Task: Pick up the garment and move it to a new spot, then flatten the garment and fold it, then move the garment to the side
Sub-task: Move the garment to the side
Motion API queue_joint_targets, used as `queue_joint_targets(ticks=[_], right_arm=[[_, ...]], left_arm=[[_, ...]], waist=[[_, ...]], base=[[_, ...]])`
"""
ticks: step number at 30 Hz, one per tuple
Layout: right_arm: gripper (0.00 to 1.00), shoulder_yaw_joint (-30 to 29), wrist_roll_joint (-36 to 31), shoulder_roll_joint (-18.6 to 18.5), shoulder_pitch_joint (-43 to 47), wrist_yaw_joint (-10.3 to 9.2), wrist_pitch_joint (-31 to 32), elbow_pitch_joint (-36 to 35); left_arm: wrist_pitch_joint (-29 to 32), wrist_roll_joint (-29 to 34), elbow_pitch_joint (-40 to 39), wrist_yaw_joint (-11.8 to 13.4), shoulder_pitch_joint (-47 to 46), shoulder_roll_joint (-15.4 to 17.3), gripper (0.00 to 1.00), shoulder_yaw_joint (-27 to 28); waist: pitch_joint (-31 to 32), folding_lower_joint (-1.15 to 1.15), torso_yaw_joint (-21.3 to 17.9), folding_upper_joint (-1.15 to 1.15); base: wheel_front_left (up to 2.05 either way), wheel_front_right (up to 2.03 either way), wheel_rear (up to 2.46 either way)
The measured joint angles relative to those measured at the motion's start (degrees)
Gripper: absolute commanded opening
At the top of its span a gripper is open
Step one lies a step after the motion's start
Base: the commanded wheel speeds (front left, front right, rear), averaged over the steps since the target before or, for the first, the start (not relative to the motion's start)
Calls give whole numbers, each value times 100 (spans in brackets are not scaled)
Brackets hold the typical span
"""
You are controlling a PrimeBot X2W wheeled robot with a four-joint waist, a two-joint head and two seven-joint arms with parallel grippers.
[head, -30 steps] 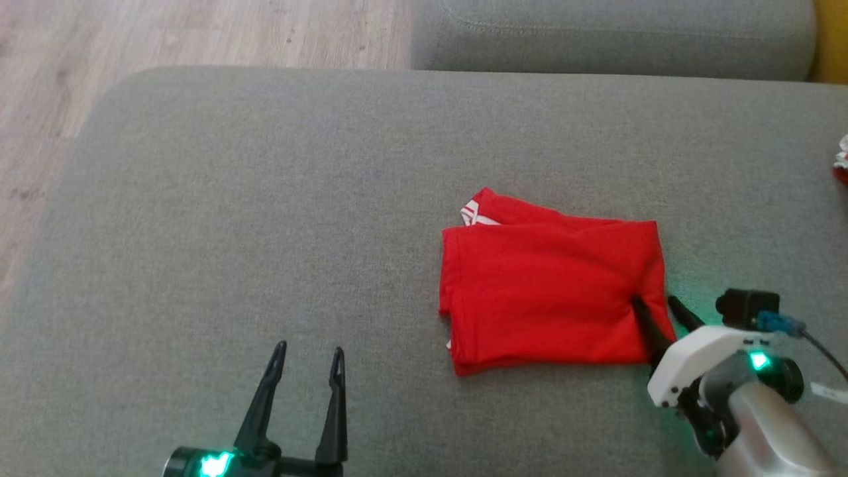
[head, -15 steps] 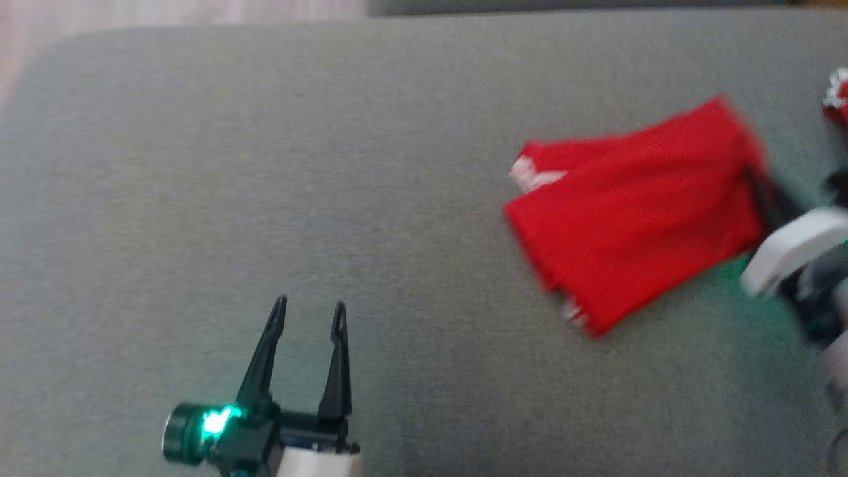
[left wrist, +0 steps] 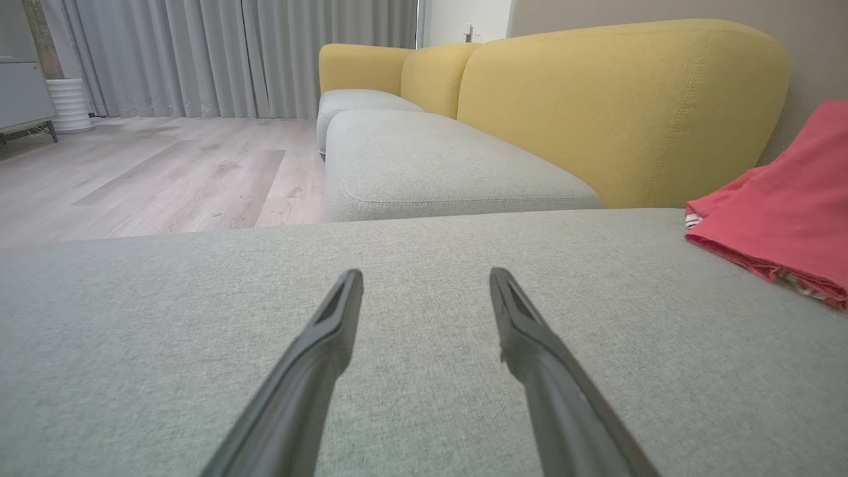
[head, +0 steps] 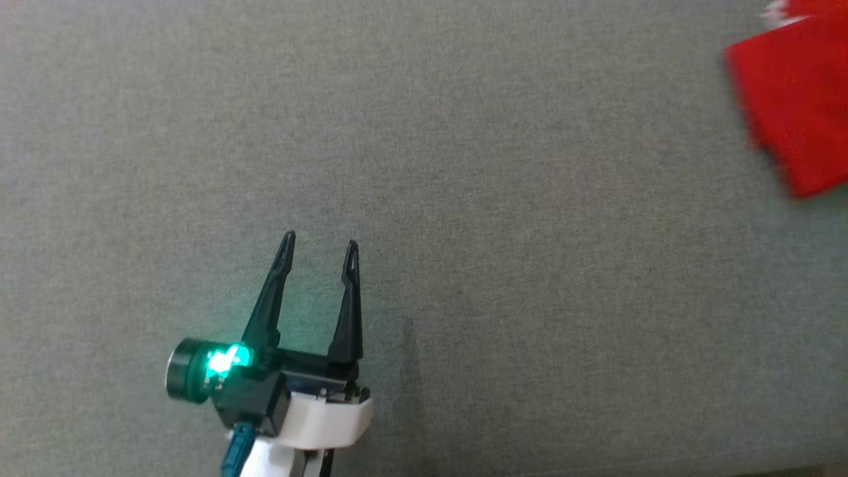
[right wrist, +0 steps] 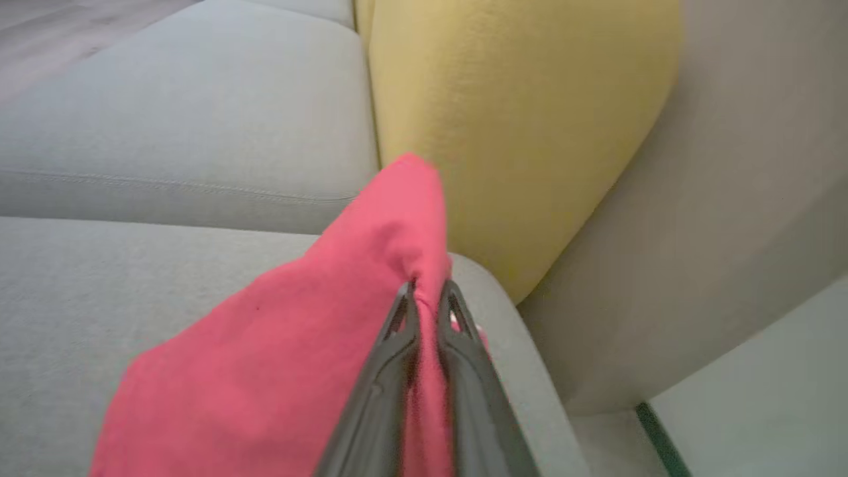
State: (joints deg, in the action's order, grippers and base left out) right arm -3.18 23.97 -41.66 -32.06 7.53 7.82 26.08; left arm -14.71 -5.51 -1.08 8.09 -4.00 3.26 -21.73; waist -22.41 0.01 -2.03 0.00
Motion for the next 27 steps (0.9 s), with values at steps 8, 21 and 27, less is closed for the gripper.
queue_joint_targets(ticks=[8,21,27], right_arm=[[100,-1184,-494,42,722,0,519,-719],[100,-400,-732,2165,2405,0,148,-1668],[100,632,-472,2895,2830,0,-957,-1277]], left_arm=[[0,-75,13,38,-156,-4,100,-83],[0,-70,216,45,171,-9,100,45],[0,-69,463,12,587,-9,100,248]], waist=[[-138,0,143,0],[699,-2,337,0],[1266,-3,378,0]], base=[[0,0,0],[0,0,0],[0,0,0]])
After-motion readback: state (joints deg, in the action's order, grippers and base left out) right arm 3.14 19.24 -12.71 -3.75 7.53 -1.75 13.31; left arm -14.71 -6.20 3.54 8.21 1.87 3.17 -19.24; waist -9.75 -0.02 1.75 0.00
